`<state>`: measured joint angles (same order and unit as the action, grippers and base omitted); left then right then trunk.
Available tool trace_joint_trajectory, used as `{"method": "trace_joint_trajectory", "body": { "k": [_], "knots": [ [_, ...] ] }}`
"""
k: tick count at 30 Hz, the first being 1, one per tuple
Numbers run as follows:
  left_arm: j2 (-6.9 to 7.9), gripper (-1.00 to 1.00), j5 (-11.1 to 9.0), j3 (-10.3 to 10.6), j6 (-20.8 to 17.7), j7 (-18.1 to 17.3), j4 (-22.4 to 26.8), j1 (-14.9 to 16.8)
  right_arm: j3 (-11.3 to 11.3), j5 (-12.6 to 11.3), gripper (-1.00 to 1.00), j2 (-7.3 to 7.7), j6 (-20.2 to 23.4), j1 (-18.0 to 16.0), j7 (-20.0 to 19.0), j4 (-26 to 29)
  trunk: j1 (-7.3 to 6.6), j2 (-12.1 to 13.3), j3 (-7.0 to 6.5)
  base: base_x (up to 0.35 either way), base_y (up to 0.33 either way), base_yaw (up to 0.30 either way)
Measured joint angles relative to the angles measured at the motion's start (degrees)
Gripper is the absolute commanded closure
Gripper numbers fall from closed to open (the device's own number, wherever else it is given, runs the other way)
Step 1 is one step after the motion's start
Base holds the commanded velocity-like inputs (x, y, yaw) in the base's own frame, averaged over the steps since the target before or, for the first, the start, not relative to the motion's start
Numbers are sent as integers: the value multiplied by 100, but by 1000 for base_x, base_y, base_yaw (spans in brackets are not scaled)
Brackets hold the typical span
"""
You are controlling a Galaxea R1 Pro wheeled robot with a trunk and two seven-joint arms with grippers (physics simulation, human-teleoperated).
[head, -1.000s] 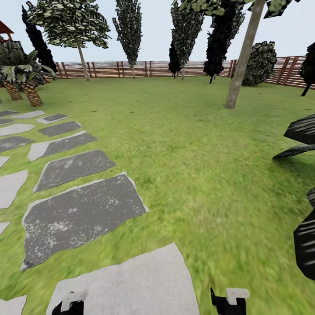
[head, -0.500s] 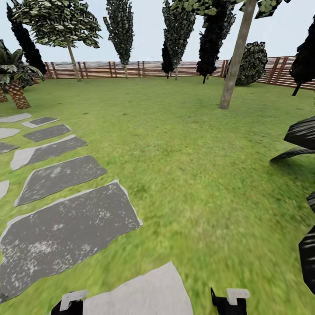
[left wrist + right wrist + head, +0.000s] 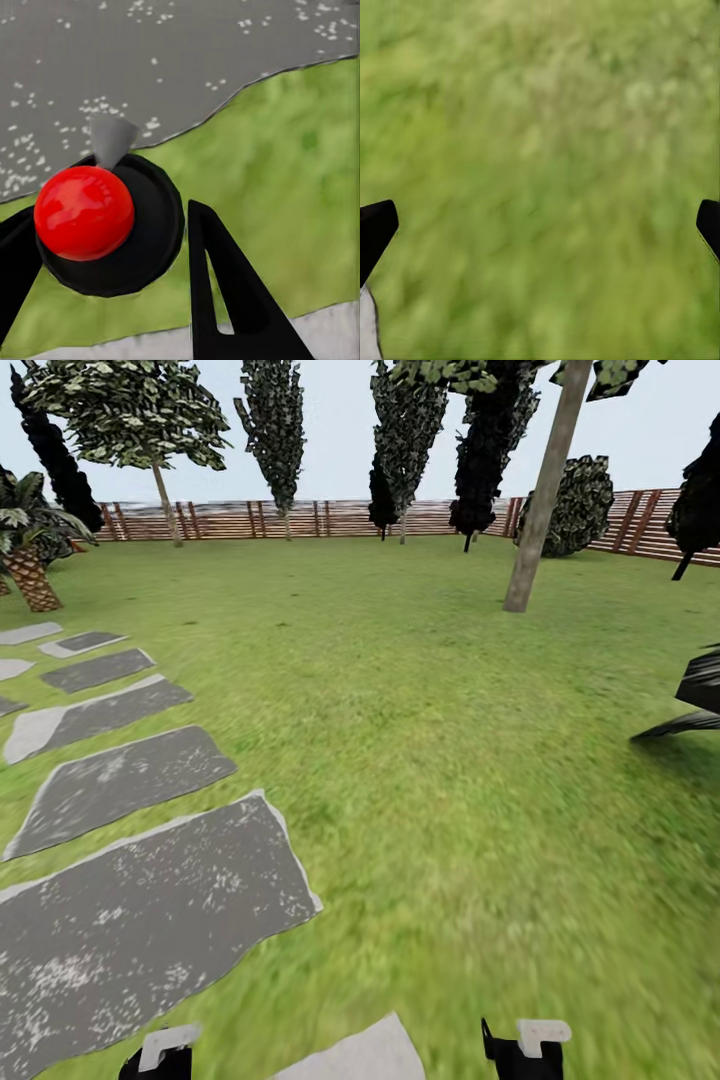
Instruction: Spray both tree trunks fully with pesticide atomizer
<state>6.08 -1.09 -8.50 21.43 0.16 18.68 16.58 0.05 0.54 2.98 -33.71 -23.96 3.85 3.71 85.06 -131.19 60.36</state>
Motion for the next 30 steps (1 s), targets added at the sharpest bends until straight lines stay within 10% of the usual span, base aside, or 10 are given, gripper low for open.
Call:
{"method": "trace_joint_trajectory", "body": {
  "k": [30],
  "knots": [
    [-19,100,-3,0,0,0,-8,0,0,0,-100,-8,2,0,9,0,0,0,0,337,0,0]
  ]
}}
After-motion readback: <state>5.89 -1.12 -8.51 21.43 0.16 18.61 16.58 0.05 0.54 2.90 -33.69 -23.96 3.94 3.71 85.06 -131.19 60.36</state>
